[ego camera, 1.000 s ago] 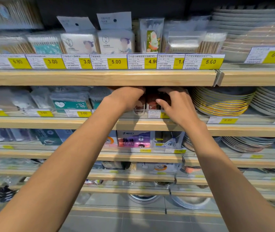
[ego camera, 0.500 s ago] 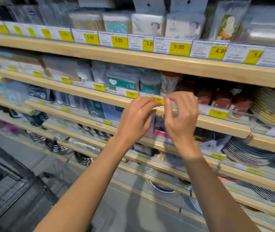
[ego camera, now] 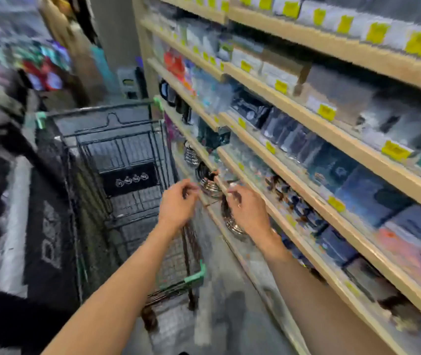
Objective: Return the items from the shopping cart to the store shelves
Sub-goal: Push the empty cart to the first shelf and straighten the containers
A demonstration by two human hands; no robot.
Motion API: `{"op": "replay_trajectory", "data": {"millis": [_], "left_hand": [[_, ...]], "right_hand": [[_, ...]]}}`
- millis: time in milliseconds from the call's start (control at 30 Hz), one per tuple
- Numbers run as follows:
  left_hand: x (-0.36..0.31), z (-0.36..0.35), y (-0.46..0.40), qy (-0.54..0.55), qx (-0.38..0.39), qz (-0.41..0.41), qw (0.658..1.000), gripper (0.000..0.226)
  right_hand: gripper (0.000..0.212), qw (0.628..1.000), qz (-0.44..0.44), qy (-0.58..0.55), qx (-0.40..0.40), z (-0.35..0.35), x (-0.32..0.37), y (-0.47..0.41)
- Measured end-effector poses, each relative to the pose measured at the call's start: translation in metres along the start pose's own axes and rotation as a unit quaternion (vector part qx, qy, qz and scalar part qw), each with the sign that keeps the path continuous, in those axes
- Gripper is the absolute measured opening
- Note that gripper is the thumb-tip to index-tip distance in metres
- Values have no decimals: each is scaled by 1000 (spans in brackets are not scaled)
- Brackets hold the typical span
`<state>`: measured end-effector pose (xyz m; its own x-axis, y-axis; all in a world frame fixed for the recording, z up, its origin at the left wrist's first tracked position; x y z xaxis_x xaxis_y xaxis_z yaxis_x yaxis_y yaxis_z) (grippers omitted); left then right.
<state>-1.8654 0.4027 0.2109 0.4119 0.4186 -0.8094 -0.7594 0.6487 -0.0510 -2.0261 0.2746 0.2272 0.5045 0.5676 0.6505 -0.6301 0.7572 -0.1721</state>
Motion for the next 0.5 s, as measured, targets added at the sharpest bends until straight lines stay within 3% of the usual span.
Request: {"op": "replay_trajectory", "data": {"millis": [100, 267, 367, 500], "left_hand": [[137, 65, 21, -13, -78, 192, 978, 13], [299, 136, 113, -135, -118, 425, 887, 41], [350, 149, 138, -152, -76, 483, 859, 50], [393, 113, 132, -147, 102, 493, 851, 37]], "right_hand": [[22, 986, -70, 33, 145, -111, -11, 7], [29, 933, -170, 136, 288, -228, -46, 46], [34, 915, -194, 148, 320, -264, -52, 51], [15, 915, -152, 161, 338, -306, -37, 43]]}}
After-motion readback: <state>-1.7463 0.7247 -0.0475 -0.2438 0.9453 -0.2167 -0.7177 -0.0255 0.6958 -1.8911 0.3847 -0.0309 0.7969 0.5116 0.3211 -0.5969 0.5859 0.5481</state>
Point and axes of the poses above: each hand's wrist, its own y-axis away from the middle knuckle, its own z-axis out of the back of the hand, x = y × z, the point moved 10 cm from there along -y, towards the middle knuckle, and after that the axes turned 3 degrees about -y, right-handed, at the moved point
